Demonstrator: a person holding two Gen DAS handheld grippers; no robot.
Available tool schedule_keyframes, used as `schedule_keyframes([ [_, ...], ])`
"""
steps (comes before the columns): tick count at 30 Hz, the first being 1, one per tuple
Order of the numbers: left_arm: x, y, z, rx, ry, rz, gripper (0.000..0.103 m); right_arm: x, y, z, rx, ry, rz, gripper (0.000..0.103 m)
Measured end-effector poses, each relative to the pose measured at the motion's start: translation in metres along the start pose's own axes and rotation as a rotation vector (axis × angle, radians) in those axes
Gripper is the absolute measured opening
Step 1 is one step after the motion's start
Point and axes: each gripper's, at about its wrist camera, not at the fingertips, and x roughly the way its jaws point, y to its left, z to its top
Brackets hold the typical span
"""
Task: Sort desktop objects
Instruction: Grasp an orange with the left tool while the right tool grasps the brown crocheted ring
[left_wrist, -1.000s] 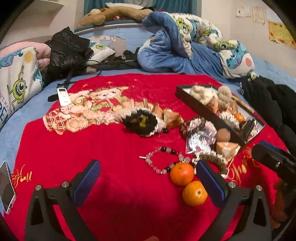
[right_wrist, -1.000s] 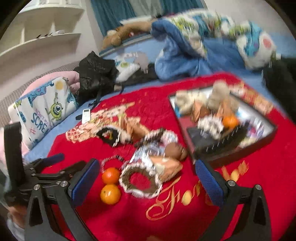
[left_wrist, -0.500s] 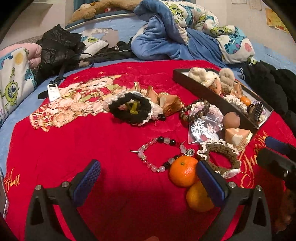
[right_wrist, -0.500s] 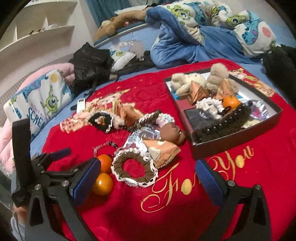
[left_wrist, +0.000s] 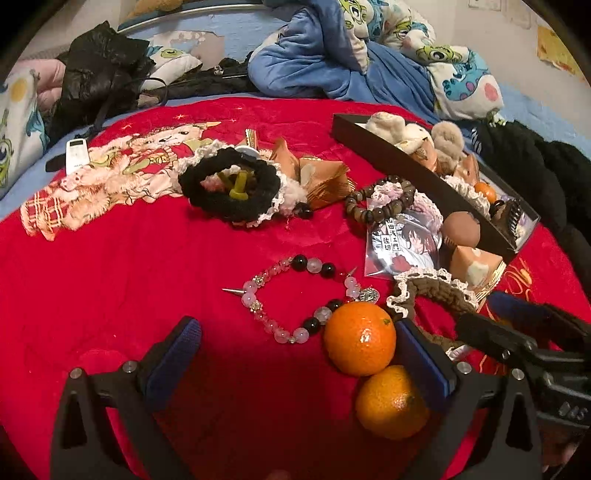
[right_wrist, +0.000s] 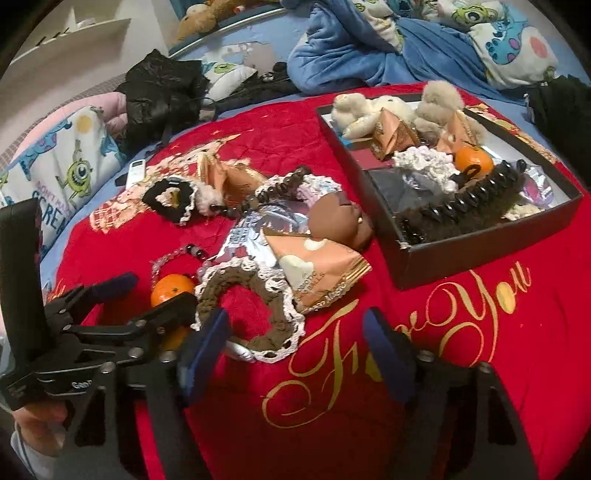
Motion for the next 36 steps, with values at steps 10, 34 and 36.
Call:
schedule_keyframes([
  [10, 0.003, -0.005, -0.002, 0.007, -0.006, 0.028, 0.103, 0.000, 0.007, -0.005, -0.015, -0.004, -0.011, 0.027],
  [34, -0.031, -0.005, -0.017, 0.017, -0.075, -0.086, 0.045, -0.002, 0.022, -0.006, 0.039, 0.017, 0.022, 0.013],
  [36, -0.035, -0.005, -0.018, 0.021, -0.078, -0.086, 0.045, -0.007, 0.022, -0.004, 0.042, 0.005, 0.031, 0.013],
])
